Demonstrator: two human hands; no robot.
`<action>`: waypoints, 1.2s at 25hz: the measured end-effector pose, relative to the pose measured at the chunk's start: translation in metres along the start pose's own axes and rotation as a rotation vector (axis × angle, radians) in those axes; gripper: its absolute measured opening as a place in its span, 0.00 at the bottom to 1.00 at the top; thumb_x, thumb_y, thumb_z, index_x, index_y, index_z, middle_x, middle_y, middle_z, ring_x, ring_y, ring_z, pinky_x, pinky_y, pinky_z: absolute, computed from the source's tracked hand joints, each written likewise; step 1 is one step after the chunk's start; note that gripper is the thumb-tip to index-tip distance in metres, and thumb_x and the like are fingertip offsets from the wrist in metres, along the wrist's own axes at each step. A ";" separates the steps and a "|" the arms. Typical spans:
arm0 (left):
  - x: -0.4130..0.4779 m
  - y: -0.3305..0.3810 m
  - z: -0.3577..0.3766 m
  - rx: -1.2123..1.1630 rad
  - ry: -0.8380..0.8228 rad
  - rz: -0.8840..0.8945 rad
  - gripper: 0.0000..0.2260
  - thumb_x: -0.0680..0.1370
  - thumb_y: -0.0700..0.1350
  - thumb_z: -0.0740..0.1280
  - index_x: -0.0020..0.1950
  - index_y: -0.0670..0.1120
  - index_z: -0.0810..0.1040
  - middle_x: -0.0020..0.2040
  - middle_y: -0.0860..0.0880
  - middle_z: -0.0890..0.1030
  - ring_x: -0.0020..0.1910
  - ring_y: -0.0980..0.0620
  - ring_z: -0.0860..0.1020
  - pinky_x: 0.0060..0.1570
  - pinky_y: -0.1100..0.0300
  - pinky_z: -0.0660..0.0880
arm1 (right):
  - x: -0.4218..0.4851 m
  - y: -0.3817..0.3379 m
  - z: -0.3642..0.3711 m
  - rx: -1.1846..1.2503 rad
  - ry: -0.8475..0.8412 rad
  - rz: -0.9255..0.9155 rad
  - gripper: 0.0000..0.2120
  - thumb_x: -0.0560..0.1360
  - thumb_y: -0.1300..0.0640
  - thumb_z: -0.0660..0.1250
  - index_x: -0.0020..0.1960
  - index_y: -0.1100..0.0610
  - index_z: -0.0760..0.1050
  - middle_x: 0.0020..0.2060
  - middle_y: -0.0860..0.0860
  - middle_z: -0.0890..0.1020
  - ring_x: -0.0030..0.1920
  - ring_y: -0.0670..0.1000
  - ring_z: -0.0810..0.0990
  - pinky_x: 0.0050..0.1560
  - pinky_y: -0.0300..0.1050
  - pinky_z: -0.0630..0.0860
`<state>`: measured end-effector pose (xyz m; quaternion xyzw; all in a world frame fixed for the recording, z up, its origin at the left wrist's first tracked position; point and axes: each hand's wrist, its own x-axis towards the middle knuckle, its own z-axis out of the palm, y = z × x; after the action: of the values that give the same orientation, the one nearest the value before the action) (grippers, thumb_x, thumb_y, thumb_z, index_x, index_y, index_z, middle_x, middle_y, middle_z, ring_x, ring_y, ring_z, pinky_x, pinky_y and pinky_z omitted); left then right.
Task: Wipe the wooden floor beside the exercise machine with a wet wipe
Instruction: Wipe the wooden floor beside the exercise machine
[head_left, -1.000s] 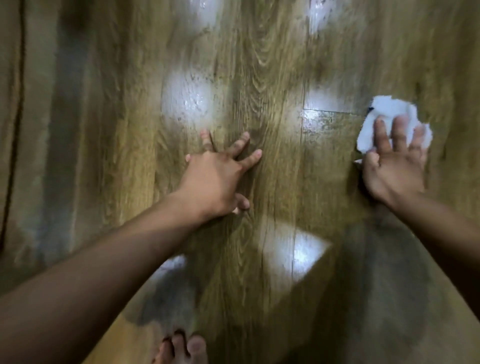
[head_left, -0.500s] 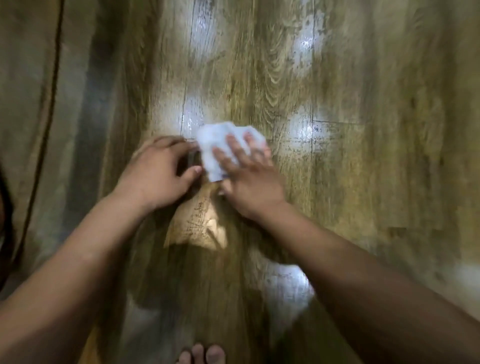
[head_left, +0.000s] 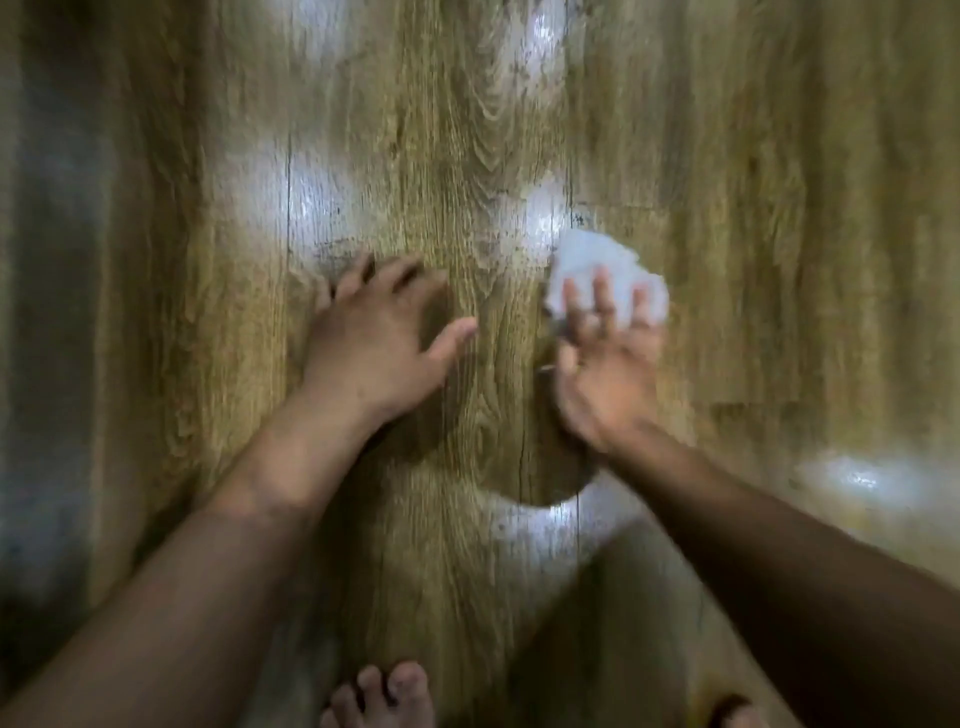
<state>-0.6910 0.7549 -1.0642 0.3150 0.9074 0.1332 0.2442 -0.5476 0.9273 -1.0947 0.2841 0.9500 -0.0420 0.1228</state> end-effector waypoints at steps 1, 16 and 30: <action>-0.008 0.001 0.001 -0.120 0.125 0.004 0.28 0.77 0.66 0.54 0.70 0.52 0.72 0.74 0.48 0.69 0.74 0.41 0.64 0.70 0.35 0.61 | -0.013 -0.058 0.008 -0.014 -0.038 -0.168 0.33 0.77 0.45 0.42 0.80 0.52 0.47 0.80 0.57 0.49 0.79 0.63 0.42 0.76 0.60 0.35; -0.090 0.054 0.071 0.027 0.039 0.136 0.28 0.77 0.64 0.51 0.69 0.52 0.75 0.72 0.48 0.70 0.72 0.43 0.63 0.69 0.41 0.63 | -0.051 0.260 0.007 0.056 -0.043 0.292 0.38 0.72 0.43 0.39 0.79 0.54 0.58 0.78 0.61 0.58 0.77 0.67 0.54 0.75 0.67 0.53; -0.217 -0.030 0.086 -0.087 0.166 -0.282 0.29 0.79 0.61 0.52 0.73 0.46 0.71 0.76 0.39 0.65 0.76 0.41 0.59 0.76 0.52 0.53 | -0.121 -0.076 0.041 0.080 -0.083 -0.645 0.30 0.82 0.47 0.50 0.80 0.47 0.43 0.80 0.47 0.42 0.79 0.55 0.36 0.75 0.55 0.32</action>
<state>-0.5131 0.6010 -1.0713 0.1615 0.9531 0.1620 0.1981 -0.4831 0.7934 -1.1028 -0.0289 0.9828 -0.1275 0.1305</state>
